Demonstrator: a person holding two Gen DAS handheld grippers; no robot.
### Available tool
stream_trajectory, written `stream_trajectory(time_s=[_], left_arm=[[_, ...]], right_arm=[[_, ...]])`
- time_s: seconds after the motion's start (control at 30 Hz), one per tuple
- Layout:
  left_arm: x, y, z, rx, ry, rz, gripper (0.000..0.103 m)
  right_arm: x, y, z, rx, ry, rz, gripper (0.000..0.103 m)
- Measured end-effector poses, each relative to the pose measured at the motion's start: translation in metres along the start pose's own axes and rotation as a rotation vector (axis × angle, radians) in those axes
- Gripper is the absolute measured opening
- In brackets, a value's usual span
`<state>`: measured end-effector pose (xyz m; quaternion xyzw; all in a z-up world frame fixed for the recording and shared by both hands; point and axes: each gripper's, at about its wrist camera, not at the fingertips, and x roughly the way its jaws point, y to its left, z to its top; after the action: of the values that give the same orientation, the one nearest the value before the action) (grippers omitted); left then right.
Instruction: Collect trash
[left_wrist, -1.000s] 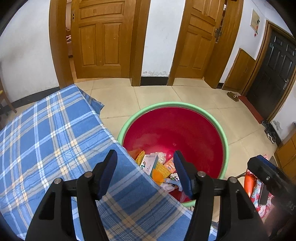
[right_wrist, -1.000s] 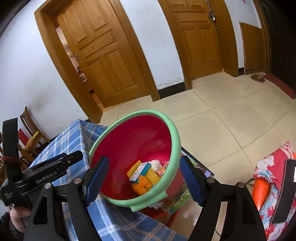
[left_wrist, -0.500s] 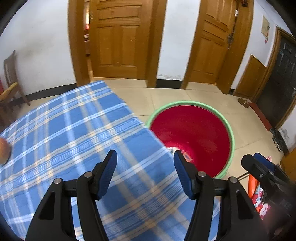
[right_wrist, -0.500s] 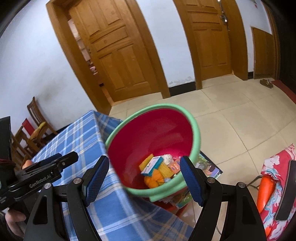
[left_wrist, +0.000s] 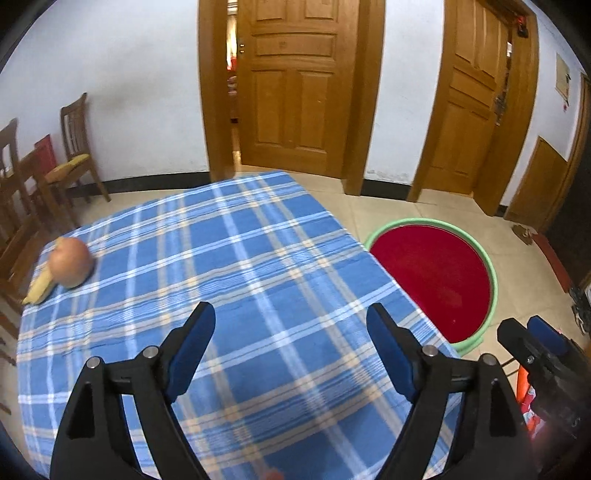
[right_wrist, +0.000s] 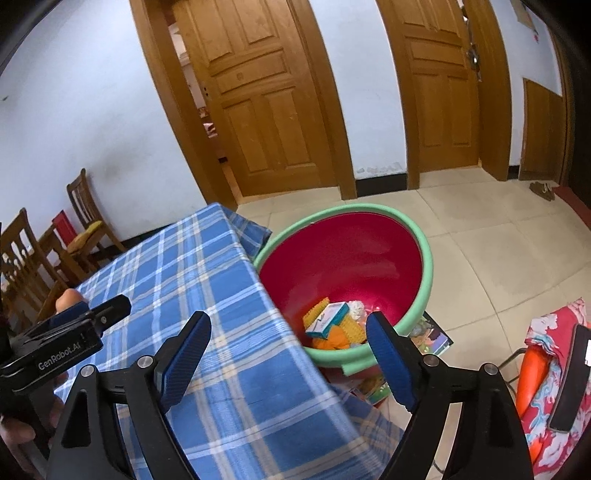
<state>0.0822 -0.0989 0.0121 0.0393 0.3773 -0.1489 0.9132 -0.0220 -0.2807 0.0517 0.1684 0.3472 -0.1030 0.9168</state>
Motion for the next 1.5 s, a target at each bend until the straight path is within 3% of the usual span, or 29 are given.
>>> stream_trajectory(time_s=[0.63,1.5], left_arm=[[-0.037,0.03,-0.02,-0.097,-0.045,0.055,0.088],[-0.04,0.034,-0.021,-0.109,-0.06,0.069,0.088]], right_arm=[[-0.021,0.034,-0.015,-0.067,-0.022,0.036,0.087],[-0.021,0.03,-0.016,-0.057,-0.012,0.035,0.087]])
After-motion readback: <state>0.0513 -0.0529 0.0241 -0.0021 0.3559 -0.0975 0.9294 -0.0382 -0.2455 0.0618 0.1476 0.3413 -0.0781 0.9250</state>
